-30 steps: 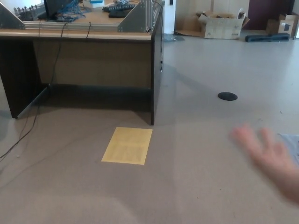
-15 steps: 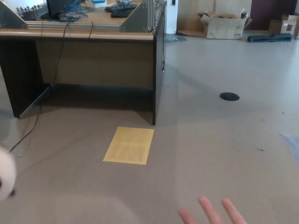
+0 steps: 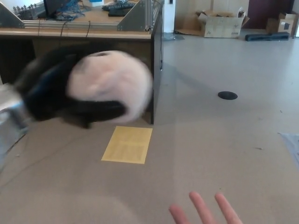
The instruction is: The robot extends its left hand to pick up an emotional support dumpling from the palm of a person and brings its hand down by its side. Then it extends its arm again to hand the dumpling back to the person.
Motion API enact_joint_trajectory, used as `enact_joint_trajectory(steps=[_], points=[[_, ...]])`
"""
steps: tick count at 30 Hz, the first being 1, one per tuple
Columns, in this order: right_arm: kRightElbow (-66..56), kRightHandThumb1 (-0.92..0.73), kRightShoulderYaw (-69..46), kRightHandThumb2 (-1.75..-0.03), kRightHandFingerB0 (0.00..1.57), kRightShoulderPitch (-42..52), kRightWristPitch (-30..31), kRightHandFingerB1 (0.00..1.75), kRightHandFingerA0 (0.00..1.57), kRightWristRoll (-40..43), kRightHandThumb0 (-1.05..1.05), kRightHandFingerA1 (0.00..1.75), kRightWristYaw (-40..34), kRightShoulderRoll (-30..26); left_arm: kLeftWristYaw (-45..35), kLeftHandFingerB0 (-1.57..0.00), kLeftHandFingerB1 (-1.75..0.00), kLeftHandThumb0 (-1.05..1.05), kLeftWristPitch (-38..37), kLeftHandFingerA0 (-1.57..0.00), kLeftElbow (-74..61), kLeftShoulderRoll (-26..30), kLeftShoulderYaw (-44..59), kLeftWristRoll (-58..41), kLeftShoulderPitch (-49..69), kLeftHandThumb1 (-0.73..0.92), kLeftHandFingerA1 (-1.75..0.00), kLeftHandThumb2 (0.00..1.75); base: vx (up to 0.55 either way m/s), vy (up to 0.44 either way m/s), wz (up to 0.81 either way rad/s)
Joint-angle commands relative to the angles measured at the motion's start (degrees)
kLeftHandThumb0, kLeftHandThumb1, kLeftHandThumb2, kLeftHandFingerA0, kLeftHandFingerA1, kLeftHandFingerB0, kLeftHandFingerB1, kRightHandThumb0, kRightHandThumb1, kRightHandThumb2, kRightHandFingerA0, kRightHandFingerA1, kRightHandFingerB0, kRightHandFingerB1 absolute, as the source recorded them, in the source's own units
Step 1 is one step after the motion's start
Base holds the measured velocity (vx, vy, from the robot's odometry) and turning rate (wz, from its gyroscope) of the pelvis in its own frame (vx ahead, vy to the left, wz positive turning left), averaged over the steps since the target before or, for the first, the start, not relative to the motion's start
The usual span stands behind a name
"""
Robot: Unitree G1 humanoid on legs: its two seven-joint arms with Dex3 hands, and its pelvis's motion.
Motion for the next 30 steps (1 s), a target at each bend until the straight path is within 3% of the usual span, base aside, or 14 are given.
enact_joint_trajectory(steps=[1,6,9,16,17,18,21,22,24,26,27,30], points=[[-1.25,-0.57,-0.68,-0.58,0.75,-0.58,1.05,0.49,0.85,0.90,-0.27,0.53,0.82,-1.58,-3.08,-0.95,-0.77,-0.07,10.94,-1.00,1.22,-2.28,-10.87,0.22,-9.97,0.67,-1.19,0.69,0.00,0.000,0.00],[-1.62,-0.56,-0.67,-0.58,0.76,-1.62,1.33,0.49,0.84,0.66,-0.28,0.52,0.65,-1.70,-8.10,-0.98,-0.77,-0.08,13.52,-1.01,2.31,-2.57,-19.02,1.02,-14.82,0.66,-1.20,0.74,0.00,0.000,0.00],[-1.19,-0.57,-0.76,-0.58,0.76,-2.64,0.90,0.50,0.83,0.89,-0.28,0.55,1.14,-1.75,-7.71,-0.98,-0.78,-0.09,18.84,-1.00,1.83,-3.34,-21.81,-0.62,-16.40,0.66,-1.18,0.73,0.00,0.000,0.00],[-0.60,-0.62,1.02,-0.59,0.72,-4.07,3.00,0.46,0.76,-0.83,-0.36,0.59,1.63,-1.86,-8.09,-0.97,-0.77,-0.10,20.88,-0.96,-1.73,-1.99,-24.51,0.03,-14.90,0.67,-1.16,0.69,0.00,0.000,0.00],[-0.52,-0.70,2.75,-0.61,0.59,-4.47,1.51,0.41,0.58,-2.98,-0.52,0.45,0.92,-2.74,-8.41,-0.94,-0.74,-0.15,19.97,-0.90,-3.11,-1.46,-25.87,1.12,-13.69,0.69,-1.24,0.69,0.00,0.000,0.00],[-0.39,-0.70,5.38,-0.61,0.59,-5.07,-0.75,0.41,0.58,-6.20,-0.52,0.45,-0.19,-4.06,-8.87,-0.94,-0.74,-0.15,18.47,-0.90,-5.12,-0.63,-27.97,2.71,-11.89,0.69,-1.24,0.69,0.00,0.000,0.00],[0.63,-0.71,8.77,-0.62,0.63,-6.31,-0.14,0.40,0.62,-9.39,-0.56,0.45,-3.92,-5.14,-9.00,-0.92,-0.81,-0.14,17.98,-0.91,-5.61,-0.94,-27.87,2.51,-10.51,0.67,-1.23,0.74,0.00,0.000,0.00],[1.59,-0.59,5.96,-0.58,0.63,-5.62,-5.34,0.45,0.71,-3.69,-0.44,0.53,1.46,-4.50,-8.42,-0.94,-0.81,-0.13,18.92,-0.93,-6.36,-1.01,-27.64,2.12,-9.23,0.68,-1.21,0.73,0.00,0.000,0.00],[2.86,-0.61,5.12,-0.59,0.58,-5.29,-9.88,0.42,0.70,-1.05,-0.47,0.52,5.16,-4.78,-8.00,-0.94,-0.81,-0.12,19.95,-0.94,-7.31,-1.08,-27.02,1.59,-7.40,0.69,-1.21,0.73,0.00,0.000,0.00],[3.45,-0.61,4.96,-0.59,0.58,-5.45,-10.63,0.42,0.70,-1.11,-0.47,0.52,5.45,-4.80,-8.04,-0.94,-0.81,-0.12,20.18,-0.94,-7.56,-1.21,-26.80,1.77,-7.09,0.69,-1.21,0.73,0.00,0.000,0.00],[3.12,-0.68,4.59,-0.61,0.59,-5.59,-8.87,0.42,0.74,-1.16,-0.47,0.57,4.52,-4.43,-7.93,-0.92,-0.78,-0.14,19.32,-0.96,-8.45,-1.00,-27.33,2.43,-5.51,0.70,-1.12,0.74,0.00,0.000,0.00],[2.64,-0.68,3.90,-0.61,0.59,-5.79,-6.28,0.42,0.74,-1.34,-0.47,0.57,3.18,-3.83,-7.85,-0.92,-0.78,-0.14,18.12,-0.96,-9.96,-0.80,-27.99,3.68,-2.94,0.70,-1.12,0.74,0.00,0.000,0.00]])
